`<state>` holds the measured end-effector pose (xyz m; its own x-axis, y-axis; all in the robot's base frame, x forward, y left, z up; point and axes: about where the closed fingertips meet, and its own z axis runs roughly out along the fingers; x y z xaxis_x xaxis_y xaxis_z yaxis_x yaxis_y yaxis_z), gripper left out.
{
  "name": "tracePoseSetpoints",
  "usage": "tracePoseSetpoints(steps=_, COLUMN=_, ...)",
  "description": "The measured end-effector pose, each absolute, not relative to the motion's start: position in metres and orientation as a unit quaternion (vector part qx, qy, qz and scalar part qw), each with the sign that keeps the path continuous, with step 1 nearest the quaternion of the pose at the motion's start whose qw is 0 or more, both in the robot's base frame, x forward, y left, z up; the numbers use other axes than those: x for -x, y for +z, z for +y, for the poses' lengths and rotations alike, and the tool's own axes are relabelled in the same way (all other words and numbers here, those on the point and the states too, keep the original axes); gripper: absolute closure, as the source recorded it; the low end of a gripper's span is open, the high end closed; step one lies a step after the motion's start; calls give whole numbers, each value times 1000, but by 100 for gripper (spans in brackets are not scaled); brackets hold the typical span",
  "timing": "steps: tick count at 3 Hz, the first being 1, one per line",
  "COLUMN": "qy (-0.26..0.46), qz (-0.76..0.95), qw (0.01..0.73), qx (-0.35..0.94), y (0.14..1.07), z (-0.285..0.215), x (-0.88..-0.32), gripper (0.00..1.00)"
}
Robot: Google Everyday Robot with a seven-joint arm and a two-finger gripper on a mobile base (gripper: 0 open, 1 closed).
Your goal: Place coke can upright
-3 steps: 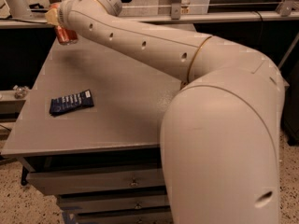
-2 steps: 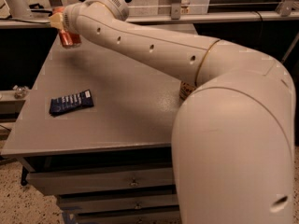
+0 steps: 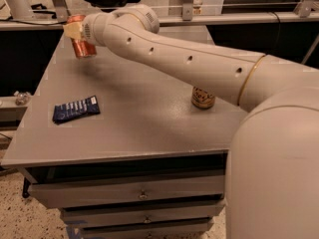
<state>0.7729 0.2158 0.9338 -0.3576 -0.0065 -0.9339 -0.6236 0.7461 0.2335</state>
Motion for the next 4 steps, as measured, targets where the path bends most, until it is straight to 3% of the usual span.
tracePoseSetpoints(steps=4, qy=302, qz=680, qw=606, qx=282, y=925, z=215, x=-743, gripper=100)
